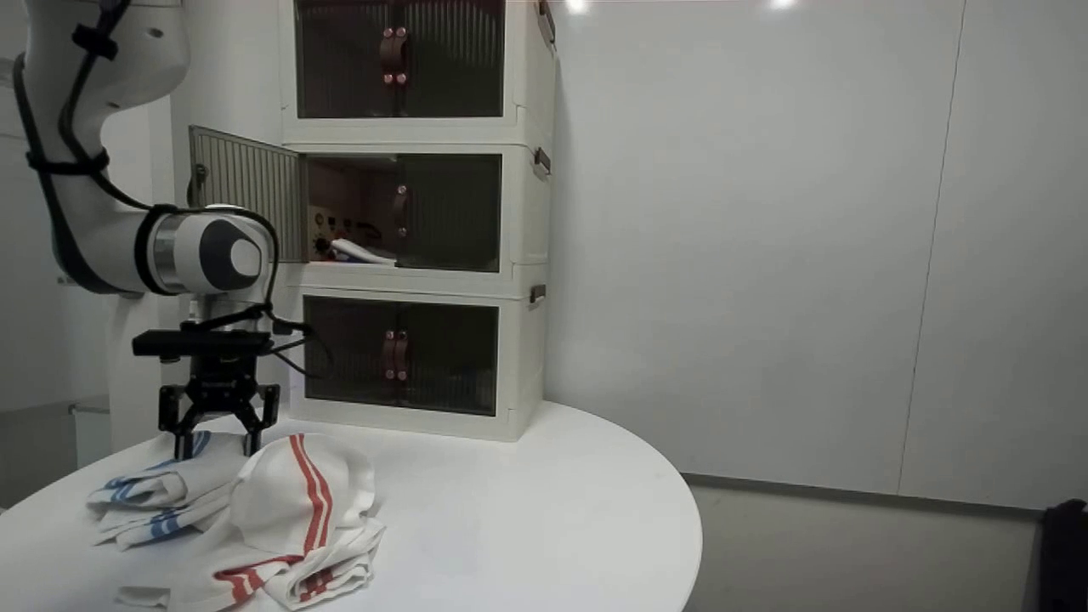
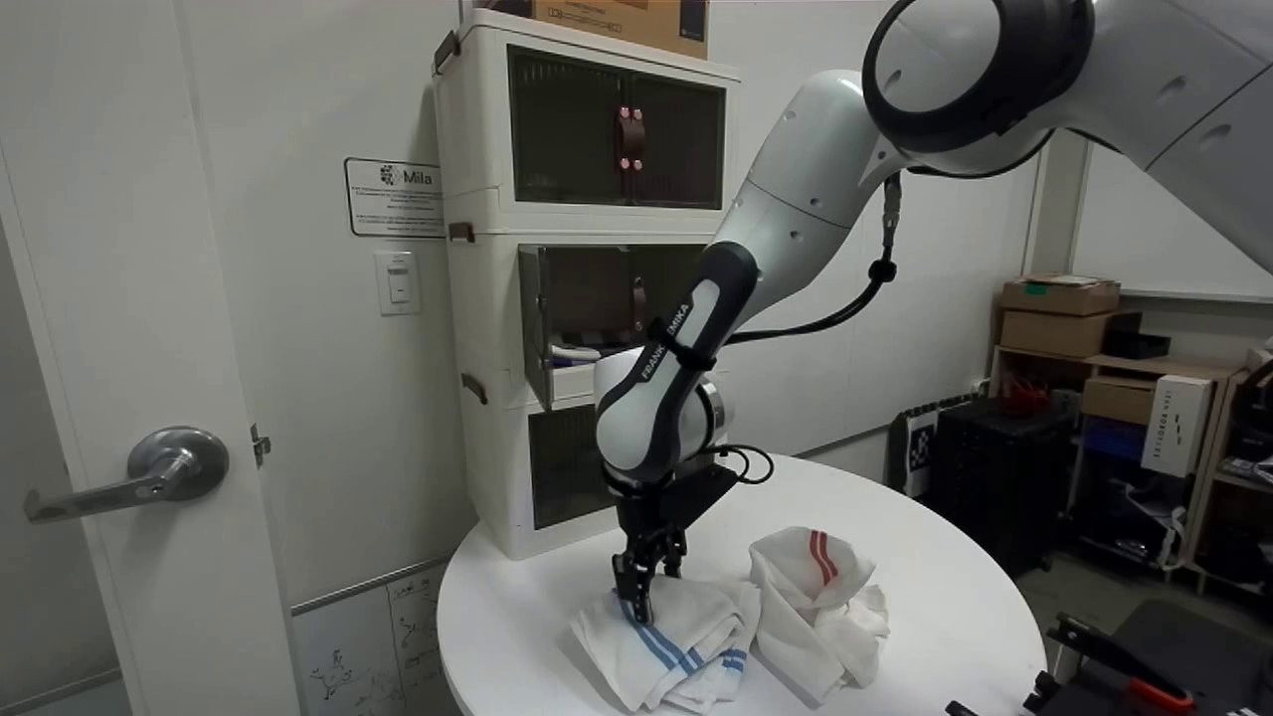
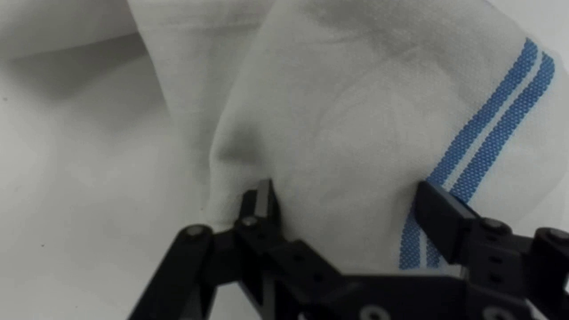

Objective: Place one white and blue towel inside the open cabinet

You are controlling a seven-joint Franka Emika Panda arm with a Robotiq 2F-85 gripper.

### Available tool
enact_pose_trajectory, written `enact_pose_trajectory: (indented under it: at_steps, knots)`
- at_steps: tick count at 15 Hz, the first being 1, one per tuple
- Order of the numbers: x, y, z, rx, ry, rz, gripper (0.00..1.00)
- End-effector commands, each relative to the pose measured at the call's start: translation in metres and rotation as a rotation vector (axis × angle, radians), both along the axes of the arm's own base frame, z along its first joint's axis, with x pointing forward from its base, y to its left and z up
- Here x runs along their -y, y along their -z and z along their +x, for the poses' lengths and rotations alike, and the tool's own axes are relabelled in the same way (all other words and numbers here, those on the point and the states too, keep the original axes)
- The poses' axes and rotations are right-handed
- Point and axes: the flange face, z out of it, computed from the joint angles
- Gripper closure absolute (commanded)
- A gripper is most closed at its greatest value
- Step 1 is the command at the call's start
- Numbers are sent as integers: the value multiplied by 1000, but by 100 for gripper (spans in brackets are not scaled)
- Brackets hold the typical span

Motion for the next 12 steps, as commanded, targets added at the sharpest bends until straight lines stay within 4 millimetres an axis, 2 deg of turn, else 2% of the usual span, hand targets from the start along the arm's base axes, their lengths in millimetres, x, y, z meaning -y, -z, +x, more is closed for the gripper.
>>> enact_pose_trajectory:
  at_steps: [1,6,9,12]
  knots:
    - [-11,3,0,27,-12,-36,50]
    - [-11,-1,2,51,-13,-52,86]
    - [-6,-12,5,72,-2,-34,93]
    - [1,-30,7,99,14,1,90]
